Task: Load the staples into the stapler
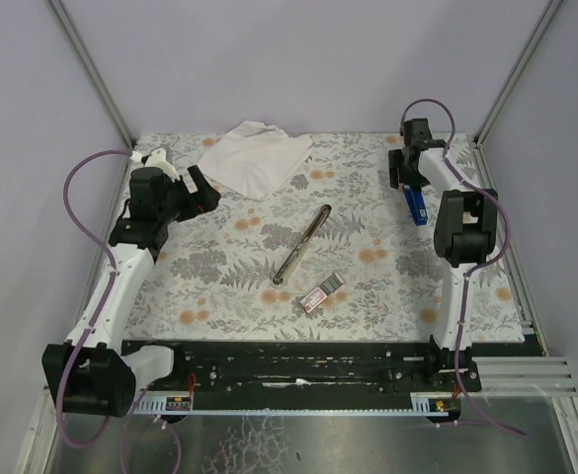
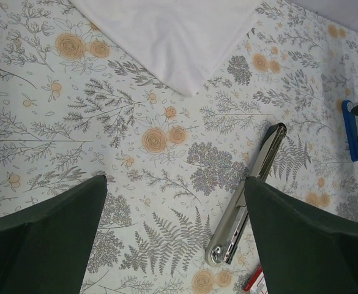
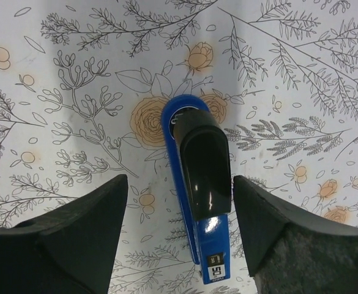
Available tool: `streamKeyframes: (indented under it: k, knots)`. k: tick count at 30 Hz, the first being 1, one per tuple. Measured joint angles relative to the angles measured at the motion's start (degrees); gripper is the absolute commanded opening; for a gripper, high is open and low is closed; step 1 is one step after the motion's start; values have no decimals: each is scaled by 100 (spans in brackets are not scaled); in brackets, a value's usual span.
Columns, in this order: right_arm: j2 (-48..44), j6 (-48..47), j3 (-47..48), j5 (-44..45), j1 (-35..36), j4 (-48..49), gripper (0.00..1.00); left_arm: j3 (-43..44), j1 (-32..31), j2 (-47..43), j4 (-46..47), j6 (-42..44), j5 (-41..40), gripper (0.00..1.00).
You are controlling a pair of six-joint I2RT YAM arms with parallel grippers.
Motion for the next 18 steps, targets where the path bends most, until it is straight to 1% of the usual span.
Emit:
streamKeyframes:
  k: [2,6,7,11,14,15,17,18]
  knots:
    - [83,-52,109,-13,-13,-68,66,0,26,0,2,0,-2,93]
    - [208,-173,245,-52,-39,-168,42,-24,63,0,4,0,0,93]
    - [227,-195,251,-68,-52,-195,38,-35,68,0,2,-2,-2,94]
    - [264,-267,262,-90,-81,-247,38,-63,70,0,2,-2,2,93]
    - [264,-304,262,-114,-90,-247,34,-63,70,2,4,-2,4,93]
    - [264,-313,262,-129,-98,-247,28,-63,70,2,4,-4,7,93]
    - [264,-350,262,-203,-116,-243,8,-66,70,2,4,-2,35,93]
    - [264,-369,260,-249,-127,-238,1,-74,70,0,15,-4,68,93]
